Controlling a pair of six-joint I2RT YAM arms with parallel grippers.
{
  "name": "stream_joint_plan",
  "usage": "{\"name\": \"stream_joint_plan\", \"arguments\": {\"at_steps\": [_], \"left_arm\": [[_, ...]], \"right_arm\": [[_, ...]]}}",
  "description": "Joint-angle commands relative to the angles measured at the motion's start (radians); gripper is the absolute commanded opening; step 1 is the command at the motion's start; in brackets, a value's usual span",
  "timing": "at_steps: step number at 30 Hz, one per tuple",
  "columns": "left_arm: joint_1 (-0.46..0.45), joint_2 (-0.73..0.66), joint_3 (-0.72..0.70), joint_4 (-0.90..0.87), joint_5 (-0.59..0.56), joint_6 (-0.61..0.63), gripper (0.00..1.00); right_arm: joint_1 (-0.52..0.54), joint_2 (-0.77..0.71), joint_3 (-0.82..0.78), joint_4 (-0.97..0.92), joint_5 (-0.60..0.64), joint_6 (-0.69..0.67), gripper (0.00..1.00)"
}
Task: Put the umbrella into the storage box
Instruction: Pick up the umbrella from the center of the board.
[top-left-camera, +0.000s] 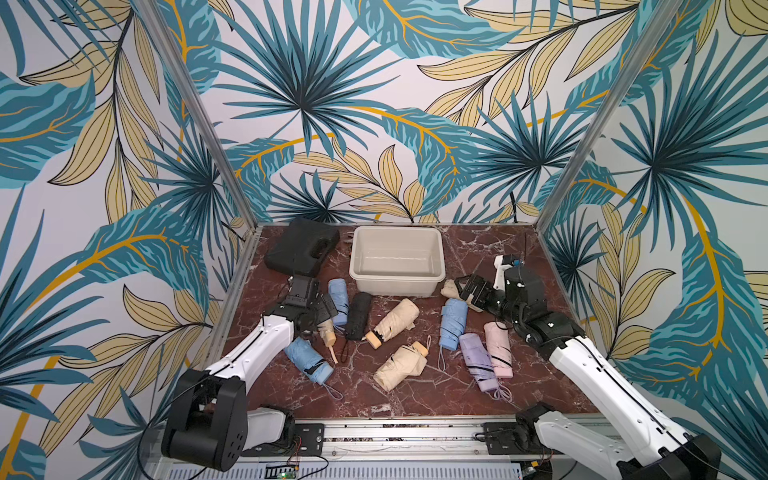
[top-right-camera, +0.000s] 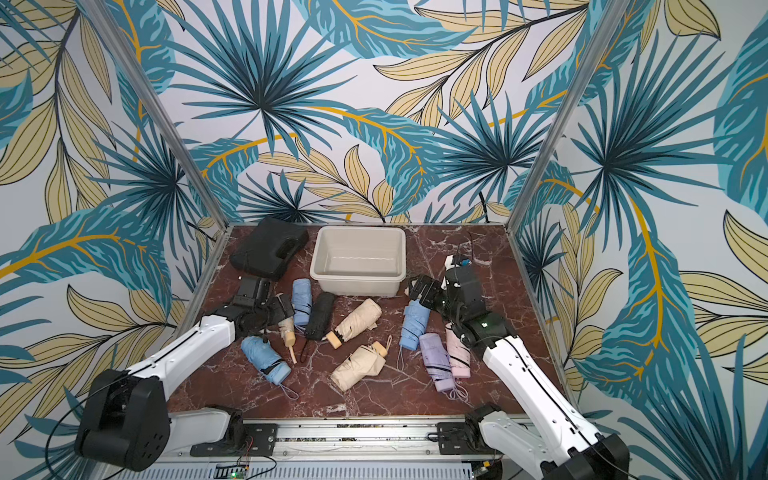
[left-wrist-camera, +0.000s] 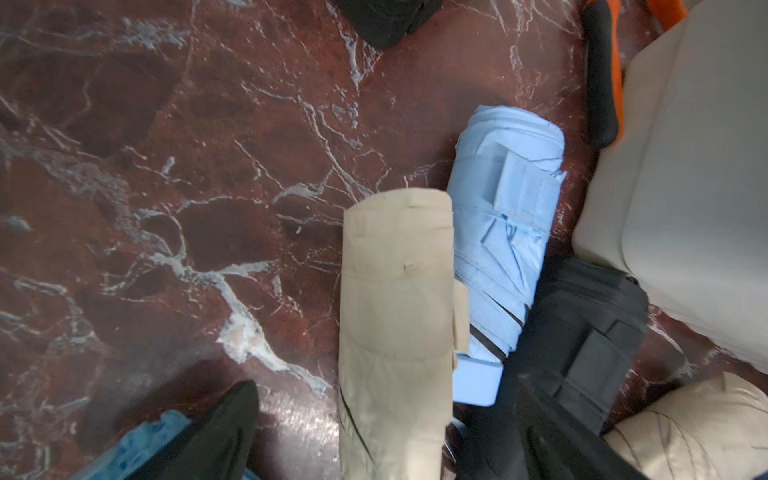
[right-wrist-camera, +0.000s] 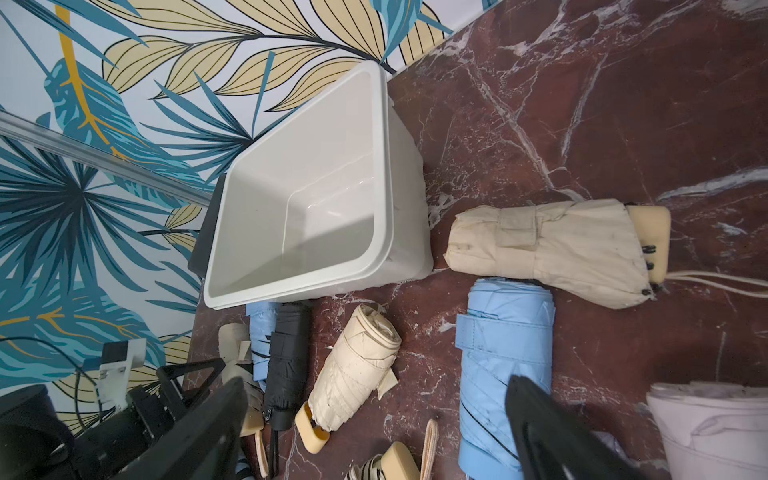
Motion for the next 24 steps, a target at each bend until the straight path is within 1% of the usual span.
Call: {"name": "stream_joint_plan", "arguments": {"at_steps": [1,5,8,11,13,15,18,24], "left_arm": [[-0.004,0.051,0.053,0.019,-0.075,0.043,0.98],[-0.005,0.109,0.076,0.065,-0.105,0.067,0.88],[-0.005,0.154,0.089,0.075,-0.128,0.071,0.87],[-0.005,0.192,0.096,0.111,-0.119,0.072,0.85],[-0.004,0.213,0.104,0.123,-0.114,0.067,0.82],[-0.005,0.226,0.107,0.131,-0.118,0.066,0.75],[-0.005,0.241,0.109,0.127,-0.134,0.069,0.67],[-0.003,0.250,0.104,0.090,-0.179,0.081,0.43]], "right_arm": [[0.008,0.009,0.020,-0.038,0.027,-0.021,0.99],[0.010,0.016,0.020,-0.035,0.028,-0.025,0.99],[0.011,0.020,0.023,-0.032,0.024,-0.024,0.99],[0.010,0.024,0.022,-0.026,0.020,-0.020,0.99],[0.010,0.030,0.025,-0.019,0.009,-0.020,0.99],[0.012,0.034,0.028,-0.018,-0.003,-0.019,0.99],[0.012,0.034,0.029,-0.018,-0.006,-0.021,0.99],[0.013,0.028,0.031,-0.033,-0.001,-0.022,0.99]]}}
